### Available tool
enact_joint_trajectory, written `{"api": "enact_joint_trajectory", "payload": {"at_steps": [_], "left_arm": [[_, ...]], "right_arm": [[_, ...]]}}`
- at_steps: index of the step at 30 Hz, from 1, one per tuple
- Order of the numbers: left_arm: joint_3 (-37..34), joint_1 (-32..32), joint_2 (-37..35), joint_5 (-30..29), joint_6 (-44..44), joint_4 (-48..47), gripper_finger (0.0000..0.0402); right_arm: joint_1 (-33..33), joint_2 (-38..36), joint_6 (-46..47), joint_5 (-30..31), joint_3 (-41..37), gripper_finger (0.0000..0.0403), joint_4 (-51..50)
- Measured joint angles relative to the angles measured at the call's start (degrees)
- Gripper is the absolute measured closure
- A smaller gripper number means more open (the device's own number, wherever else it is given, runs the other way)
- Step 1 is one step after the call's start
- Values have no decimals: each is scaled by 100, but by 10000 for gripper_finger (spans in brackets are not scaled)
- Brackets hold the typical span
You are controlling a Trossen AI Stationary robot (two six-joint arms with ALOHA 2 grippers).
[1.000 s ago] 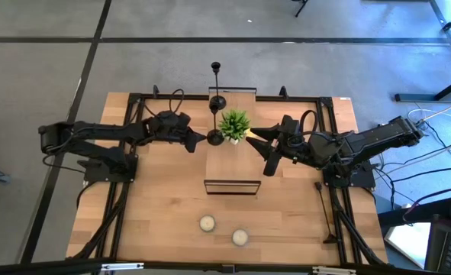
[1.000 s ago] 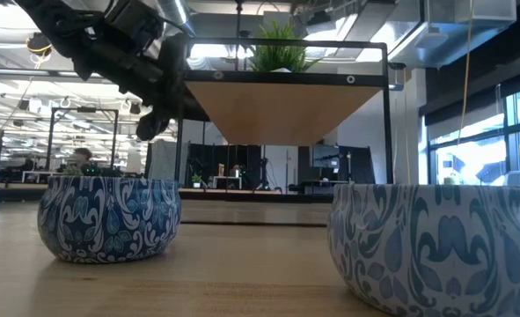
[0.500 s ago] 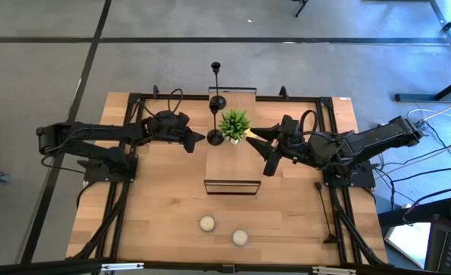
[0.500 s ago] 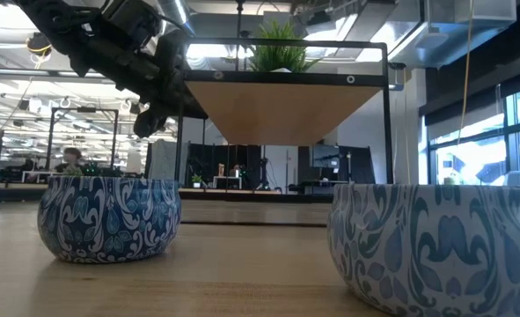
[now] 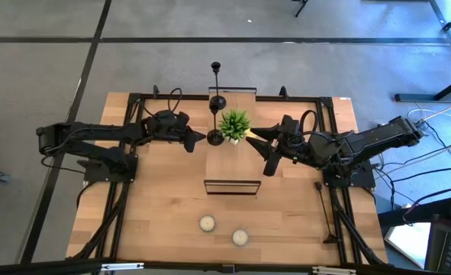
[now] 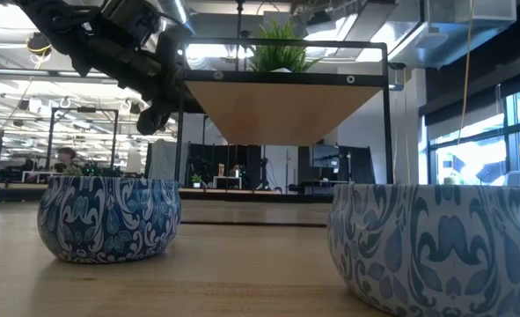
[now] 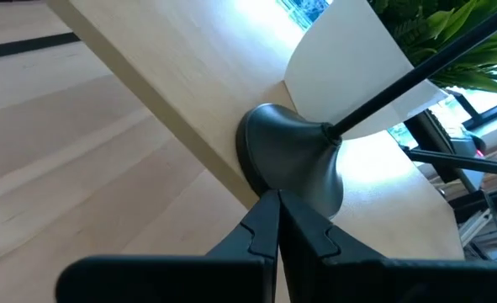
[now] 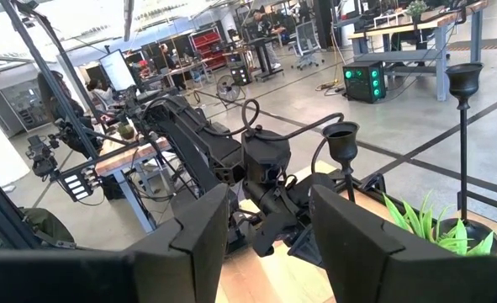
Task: Pick & Place candle stick holders
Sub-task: Put the left candle holder on the shelf
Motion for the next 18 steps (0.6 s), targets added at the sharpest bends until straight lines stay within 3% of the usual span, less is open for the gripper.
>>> {"api": "enact_joint_trajectory", "payload": {"at_steps": [12, 18], "left_arm": [[-2, -4, -17, -4, 7, 32, 400], [363, 46, -694, -78, 465, -526, 400]], "right_arm": [[4, 0, -2, 0, -1, 231, -2], [4, 0, -2, -9, -2, 231, -4]]}}
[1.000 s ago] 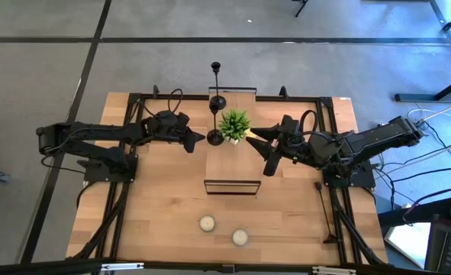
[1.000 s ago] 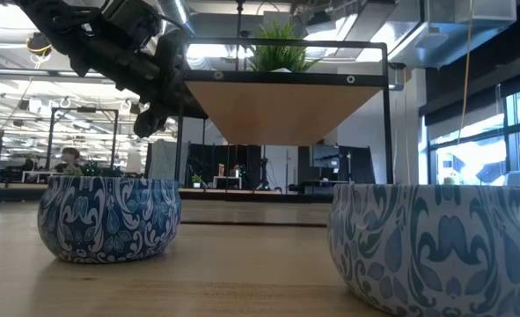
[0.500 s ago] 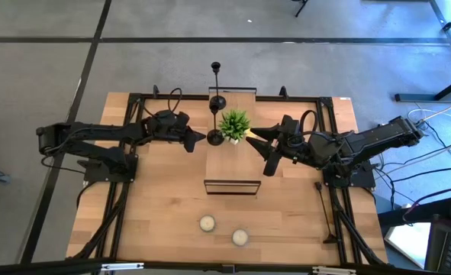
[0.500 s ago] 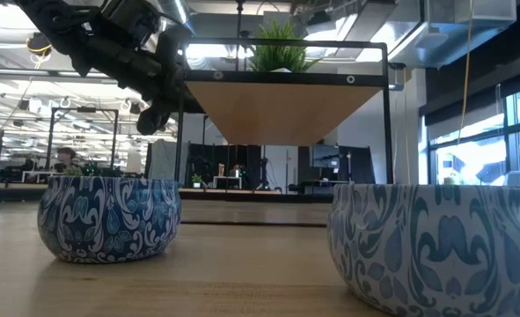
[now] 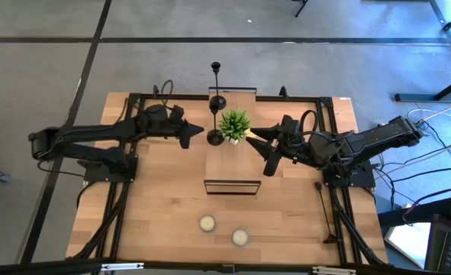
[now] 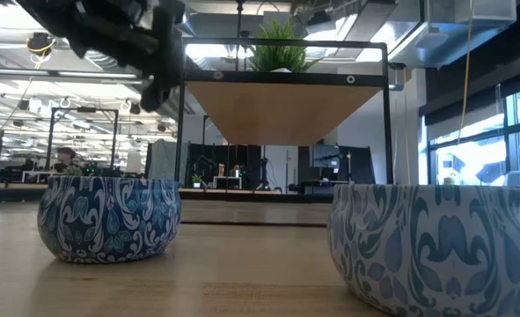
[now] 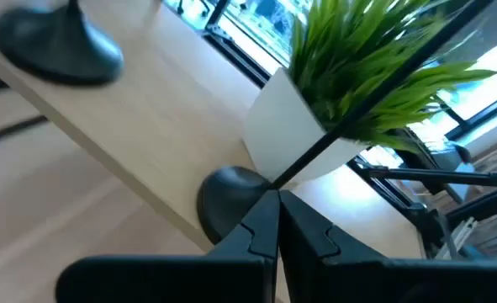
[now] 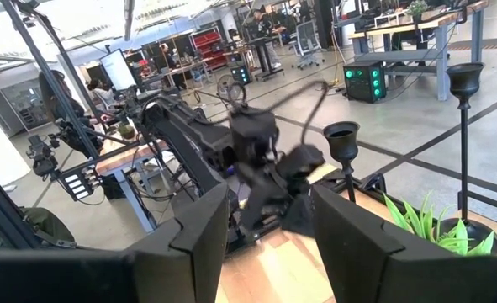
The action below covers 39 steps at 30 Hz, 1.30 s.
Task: Pick & Place candle stick holders
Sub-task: Put the left candle holder on the shelf
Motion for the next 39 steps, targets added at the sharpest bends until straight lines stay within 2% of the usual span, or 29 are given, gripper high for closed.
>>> {"api": "enact_joint_trajectory", "payload": {"at_steps": [6, 8, 15, 22, 27, 29, 33, 36, 39], "left_arm": [[28, -122, -524, -246, 0, -352, 400], [27, -272, -581, -467, -7, -414, 400], [28, -755, -557, -669, 9, -373, 400], [28, -1243, -490, -1474, -898, -195, 400], [28, -1321, -490, -1410, -1229, 565, 400], [36, -1253, -469, -1130, -1229, 735, 400], [37, -1004, -485, -252, -995, 74, 400], [-3, -615, -630, -294, -981, -914, 400], [-331, -206, -678, -179, -1138, -864, 400]], "right_arm": [[-12, 0, -61, -1, 2, 231, 0], [-29, 0, -63, -2, 1, 231, -2], [-33, 0, -105, -122, 0, 231, 0], [-36, -2, -200, -456, 0, 231, -49], [-164, -2, -254, -452, -1, 231, 64], [-209, -2, -252, -438, -1, 231, 80], [-236, 11, -63, -139, -1, 231, 124], [-238, 20, 48, 146, -1, 231, 227], [-241, 20, 32, 302, -1, 231, 429]]}}
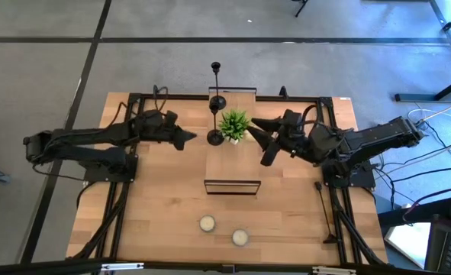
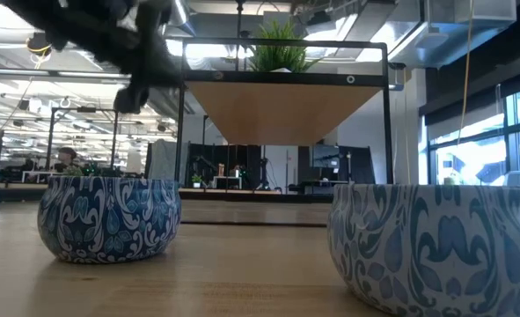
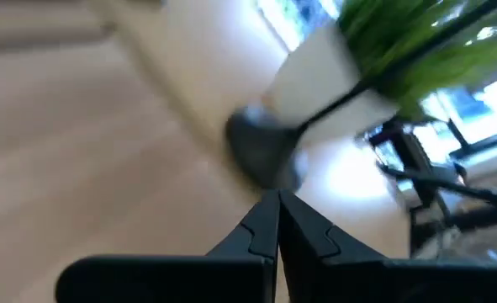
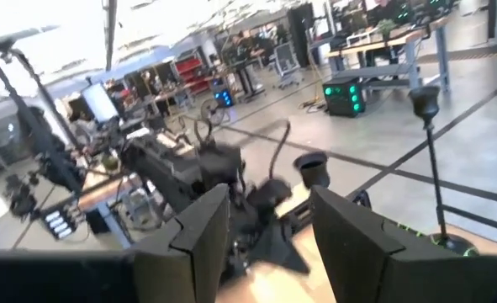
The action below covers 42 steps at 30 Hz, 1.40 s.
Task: Pick & Place candle stick holders
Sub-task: Put the left candle holder on the shelf
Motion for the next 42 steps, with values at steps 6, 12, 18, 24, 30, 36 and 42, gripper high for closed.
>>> {"api": "enact_joint_trajectory", "payload": {"at_steps": [6, 12, 18, 24, 30, 36, 42], "left_arm": [[-547, 514, 192, 755, -684, 1394, 400], [-557, 532, 609, 862, -926, 1949, 400], [-559, 532, 860, 760, -1138, 2046, 400], [-559, 483, 1046, 650, -1294, 2111, 400], [-559, 393, 1314, 632, -1470, 2416, 400], [-559, 372, 1332, 634, -1529, 2443, 400], [-559, 295, 1341, 658, -1529, 2417, 400]], "right_arm": [[-162, 0, -92, 86, 0, 231, 197], [-361, 2, -176, -255, 0, 231, 223], [-487, 2, -176, -502, 0, 231, 226], [-484, 2, -176, -523, 0, 231, 218], [-484, 2, -197, -630, 0, 231, 209], [-484, 2, -287, -651, 0, 231, 211], [-482, 2, -290, -655, 0, 231, 211]]}}
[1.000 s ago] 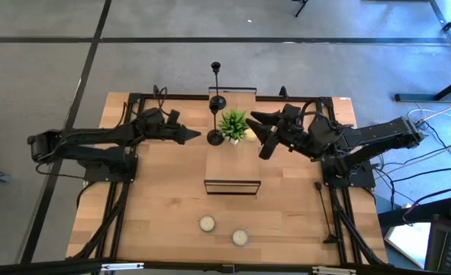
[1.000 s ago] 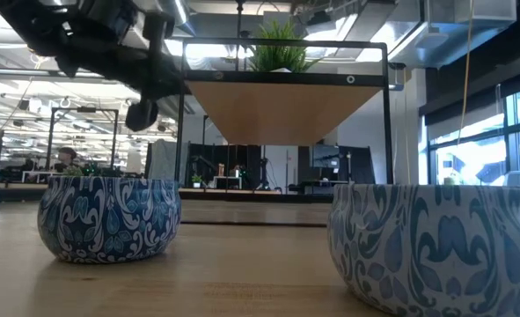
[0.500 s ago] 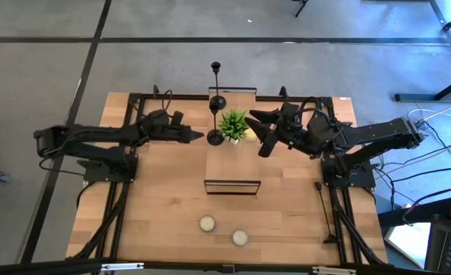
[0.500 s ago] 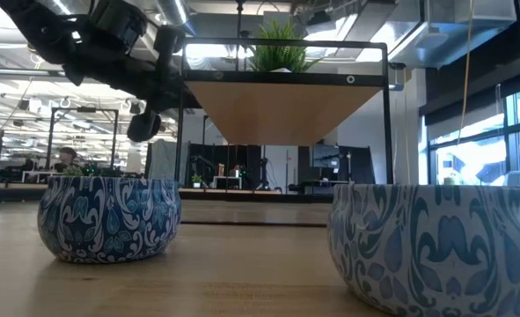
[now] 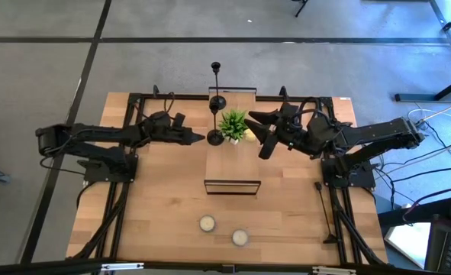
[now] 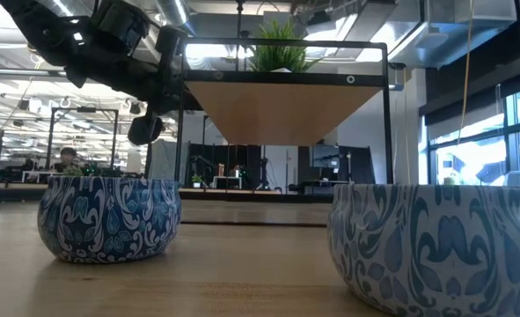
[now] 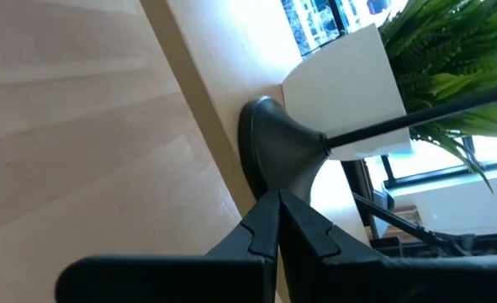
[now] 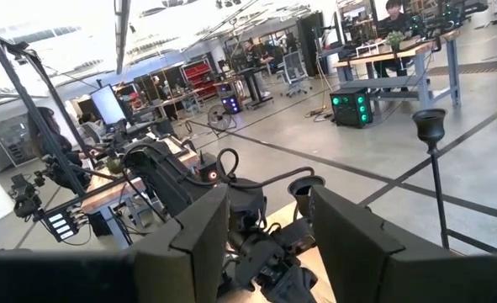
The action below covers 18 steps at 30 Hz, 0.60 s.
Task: Pick & Place candle stick holders
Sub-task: Put the left candle holder on the shelf
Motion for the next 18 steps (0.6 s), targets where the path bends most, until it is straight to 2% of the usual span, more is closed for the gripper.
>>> {"api": "enact_joint_trajectory", "payload": {"at_steps": [18], "left_arm": [[0, -39, 192, -61, -107, 213, 400]], "right_arm": [[55, 0, -38, -13, 0, 231, 0]]}}
